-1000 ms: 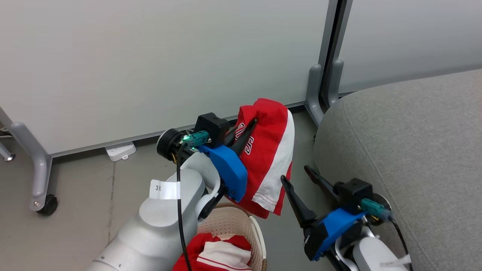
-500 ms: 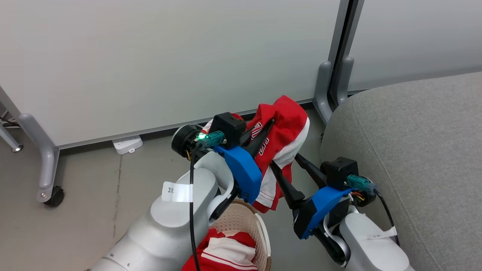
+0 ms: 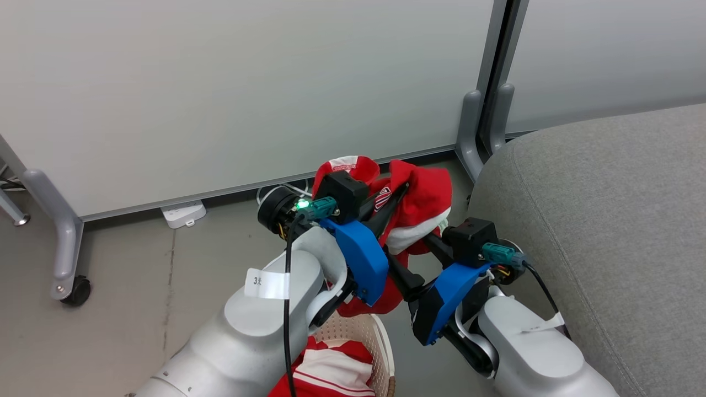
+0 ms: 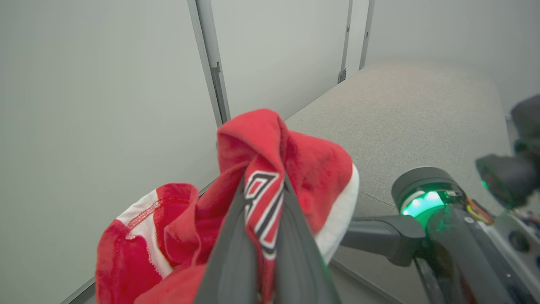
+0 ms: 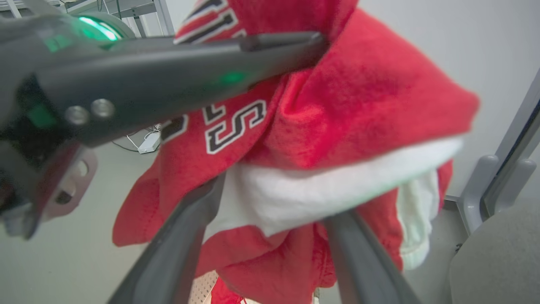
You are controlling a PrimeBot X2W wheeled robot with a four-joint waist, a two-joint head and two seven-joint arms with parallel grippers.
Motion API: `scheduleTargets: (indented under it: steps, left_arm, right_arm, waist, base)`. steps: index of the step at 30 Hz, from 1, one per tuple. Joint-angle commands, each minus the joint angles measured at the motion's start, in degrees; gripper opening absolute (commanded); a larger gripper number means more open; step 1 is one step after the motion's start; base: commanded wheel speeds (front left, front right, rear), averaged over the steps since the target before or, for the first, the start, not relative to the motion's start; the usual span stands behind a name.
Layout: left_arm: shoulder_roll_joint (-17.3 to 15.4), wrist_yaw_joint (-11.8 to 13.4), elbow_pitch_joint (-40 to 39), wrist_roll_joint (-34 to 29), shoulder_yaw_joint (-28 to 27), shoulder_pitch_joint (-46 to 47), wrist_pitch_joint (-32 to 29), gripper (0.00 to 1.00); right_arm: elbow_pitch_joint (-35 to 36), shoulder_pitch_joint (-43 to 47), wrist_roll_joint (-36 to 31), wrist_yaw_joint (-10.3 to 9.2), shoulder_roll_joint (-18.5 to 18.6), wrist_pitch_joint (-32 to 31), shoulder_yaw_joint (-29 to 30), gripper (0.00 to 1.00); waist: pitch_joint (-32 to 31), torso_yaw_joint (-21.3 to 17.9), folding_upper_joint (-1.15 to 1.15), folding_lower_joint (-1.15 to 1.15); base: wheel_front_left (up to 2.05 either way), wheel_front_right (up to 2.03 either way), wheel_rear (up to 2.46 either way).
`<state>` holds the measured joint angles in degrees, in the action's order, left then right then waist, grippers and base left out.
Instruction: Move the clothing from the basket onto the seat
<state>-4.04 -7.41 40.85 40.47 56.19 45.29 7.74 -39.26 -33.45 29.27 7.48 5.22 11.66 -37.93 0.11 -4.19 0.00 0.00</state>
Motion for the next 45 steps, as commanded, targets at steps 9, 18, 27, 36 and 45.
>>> scheduleTargets:
  steps: [9, 18, 27, 36, 45]
  left_arm:
    - [-0.69, -0.08, 0.60, 0.92, 0.66, 1.08, 0.86, 0.00]
    - [-0.94, -0.07, 1.27, 1.43, 0.91, 1.26, 1.17, 0.00]
    - [-1.09, -0.04, 1.83, 1.94, 1.02, 0.88, 1.59, 0.00]
    - [-1.20, 0.15, 2.17, 2.32, 1.14, 0.79, 1.85, 0.00]
    - [-1.40, 0.32, 2.46, 2.27, 1.57, 0.87, 1.98, 0.00]
  right_arm:
    - [-3.33, -3.19, 1.16, 0.03, 0.49, 2.12, -3.39, 0.00]
    - [-5.52, -3.91, 0.96, 0.02, 0.11, 3.18, -3.56, 0.00]
    - [-6.47, -3.90, 0.93, 0.03, -0.14, 3.53, -3.91, 0.00]
    - [-6.75, -3.05, 1.70, 0.03, -0.25, 3.62, -4.32, 0.00]
    - [-6.05, -3.36, 2.07, 0.03, 0.17, 3.61, -4.48, 0.00]
  waist:
    - [-0.31, -0.19, 0.00, 0.00]
    - [-0.63, -0.40, 0.00, 0.00]
    - [-1.01, -0.70, 0.00, 0.00]
    - [-1.22, -0.89, 0.00, 0.00]
    - [-1.35, -1.02, 0.00, 0.00]
  base:
    - [0.00, 0.00, 0.00]
    - [0.00, 0.00, 0.00]
    - [0.00, 0.00, 0.00]
    - [0.00, 0.00, 0.00]
    - [0.00, 0.00, 0.00]
